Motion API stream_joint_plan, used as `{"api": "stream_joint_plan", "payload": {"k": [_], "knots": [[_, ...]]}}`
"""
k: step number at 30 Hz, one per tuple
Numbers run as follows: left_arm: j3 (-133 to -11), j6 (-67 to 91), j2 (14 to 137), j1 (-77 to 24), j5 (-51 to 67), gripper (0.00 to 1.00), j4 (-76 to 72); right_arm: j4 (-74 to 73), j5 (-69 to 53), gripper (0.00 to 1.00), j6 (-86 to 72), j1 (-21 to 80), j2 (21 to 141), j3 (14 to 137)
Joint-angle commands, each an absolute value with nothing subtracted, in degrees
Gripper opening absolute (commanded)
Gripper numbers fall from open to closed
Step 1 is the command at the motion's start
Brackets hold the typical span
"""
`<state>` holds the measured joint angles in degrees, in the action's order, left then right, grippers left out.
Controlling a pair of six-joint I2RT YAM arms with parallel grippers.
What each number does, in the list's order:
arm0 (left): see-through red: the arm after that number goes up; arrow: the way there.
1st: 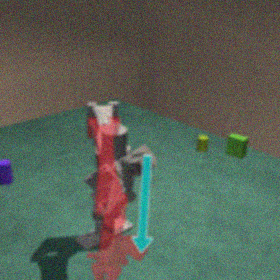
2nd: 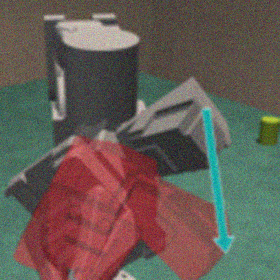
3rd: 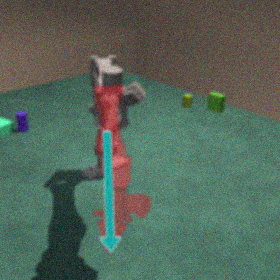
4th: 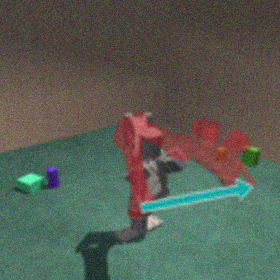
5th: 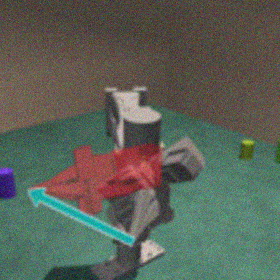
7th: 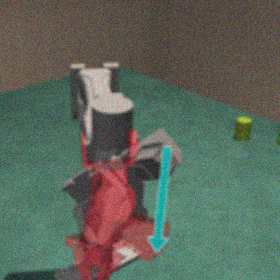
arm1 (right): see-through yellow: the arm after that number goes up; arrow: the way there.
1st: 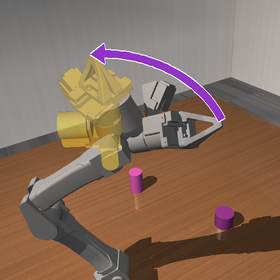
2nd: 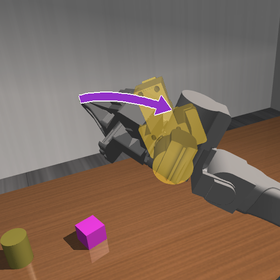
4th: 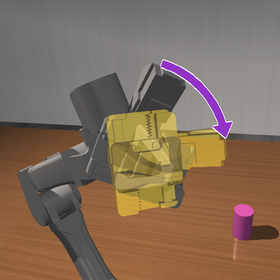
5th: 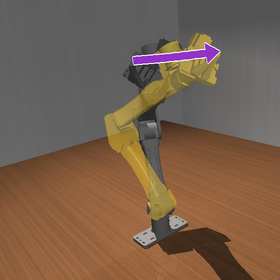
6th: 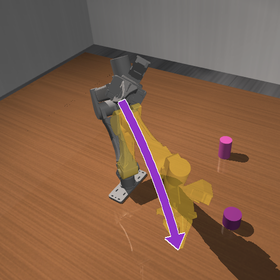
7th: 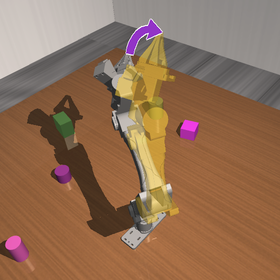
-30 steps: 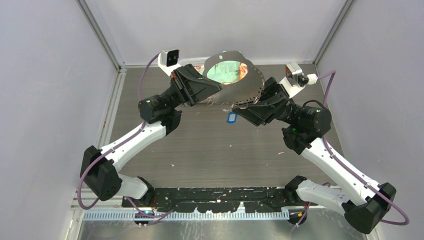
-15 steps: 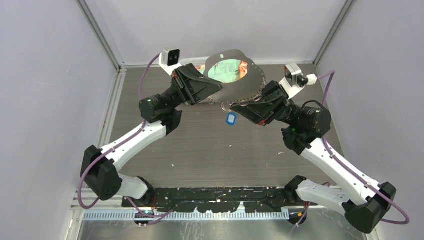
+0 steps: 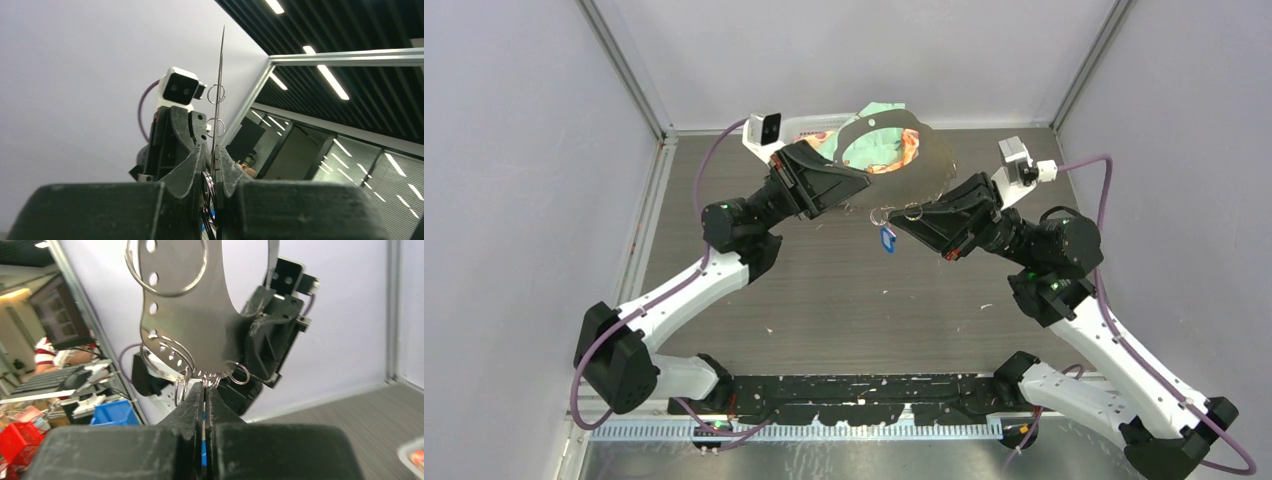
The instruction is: Remove the keys from the keyring
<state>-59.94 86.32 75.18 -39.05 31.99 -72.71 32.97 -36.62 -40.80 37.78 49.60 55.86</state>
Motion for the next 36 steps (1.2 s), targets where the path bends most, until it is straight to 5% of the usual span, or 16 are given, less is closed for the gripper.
{"api": "stream_joint_plan", "payload": {"k": [1, 12, 21, 36], "knots": [[-57.6, 80.1, 73.9, -38.0, 30.4, 0.00, -69.3, 12.5, -33.8, 0.01, -29.8, 38.1, 46.9, 59.6], [-54.7, 65.0, 70.4, -37.5, 34.3, 0.01, -53.9, -14.9, -31.2, 0.01, -20.3, 38.2, 47.7, 66.0], [-39.8, 58.3, 73.3, -37.5, 26.0, 0.01, -49.7, -27.3, -22.4, 0.01, -25.3, 38.2, 51.7, 61.5], [-27.1, 70.4, 116.8, -38.6, 15.0, 0.01, -81.9, -4.7, -5.9, 0.00, -44.4, 38.1, 61.7, 36.3]]}}
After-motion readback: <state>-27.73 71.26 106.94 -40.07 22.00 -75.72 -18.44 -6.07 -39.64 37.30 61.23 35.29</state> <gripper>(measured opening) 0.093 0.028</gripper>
